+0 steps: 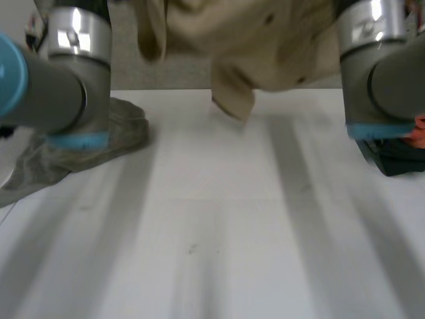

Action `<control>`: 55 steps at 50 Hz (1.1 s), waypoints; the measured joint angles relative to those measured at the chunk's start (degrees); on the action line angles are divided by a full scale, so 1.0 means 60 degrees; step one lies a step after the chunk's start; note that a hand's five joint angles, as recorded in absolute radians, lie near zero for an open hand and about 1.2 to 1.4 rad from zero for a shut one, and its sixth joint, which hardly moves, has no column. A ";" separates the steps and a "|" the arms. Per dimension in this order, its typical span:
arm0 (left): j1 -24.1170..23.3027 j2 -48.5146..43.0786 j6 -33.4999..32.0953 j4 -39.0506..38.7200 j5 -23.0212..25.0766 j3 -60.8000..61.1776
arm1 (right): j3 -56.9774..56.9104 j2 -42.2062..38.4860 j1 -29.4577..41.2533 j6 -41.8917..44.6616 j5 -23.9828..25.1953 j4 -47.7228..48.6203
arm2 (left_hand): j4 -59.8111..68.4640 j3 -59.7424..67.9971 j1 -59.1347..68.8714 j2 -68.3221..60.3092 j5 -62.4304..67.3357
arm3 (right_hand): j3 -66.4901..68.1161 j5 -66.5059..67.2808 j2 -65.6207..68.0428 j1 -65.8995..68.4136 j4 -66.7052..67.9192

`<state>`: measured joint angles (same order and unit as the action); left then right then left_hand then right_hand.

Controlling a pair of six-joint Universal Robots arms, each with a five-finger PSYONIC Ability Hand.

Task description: Fold the laundry.

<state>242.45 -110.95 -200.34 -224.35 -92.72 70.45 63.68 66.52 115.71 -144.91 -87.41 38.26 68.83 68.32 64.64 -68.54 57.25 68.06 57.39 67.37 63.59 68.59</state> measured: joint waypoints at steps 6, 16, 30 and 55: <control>-0.0007 0.0243 -0.0054 0.0169 0.0206 0.2475 | 0.0783 -0.0468 -0.0186 0.0052 0.0646 -0.2179 | 0.0001 0.0000 0.0000 -0.0001 0.0000 | 0.0000 0.0000 0.0000 0.0000 0.0000; -0.0173 0.0522 -0.0349 0.1147 0.0986 0.5187 | 0.2447 -0.1206 -0.0432 0.0839 0.1461 -0.5753 | 0.0002 0.0001 0.0000 -0.0003 0.0000 | 0.0002 0.0001 0.0000 0.0000 0.0001; -0.0075 0.4524 -0.1324 0.7644 0.1158 0.5166 | 0.3212 0.2739 -0.0951 0.1212 0.1027 -1.0702 | 0.0002 0.0001 0.0000 -0.0004 0.0000 | 0.0001 -0.0002 0.0000 0.0000 0.0001; -0.0509 -0.0655 -0.2867 0.5848 0.1183 0.0927 | 0.0494 -0.0314 -0.0729 0.1348 -0.0606 -0.8863 | 0.0005 0.0002 0.0053 -0.0005 0.0079 | 0.0001 0.0020 0.0001 0.0089 0.0001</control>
<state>239.40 -114.88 -217.55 -189.26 -85.62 76.01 66.65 64.63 111.34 -136.82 -91.04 -14.92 68.86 68.33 64.95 -68.57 57.72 68.06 57.51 67.37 64.13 68.59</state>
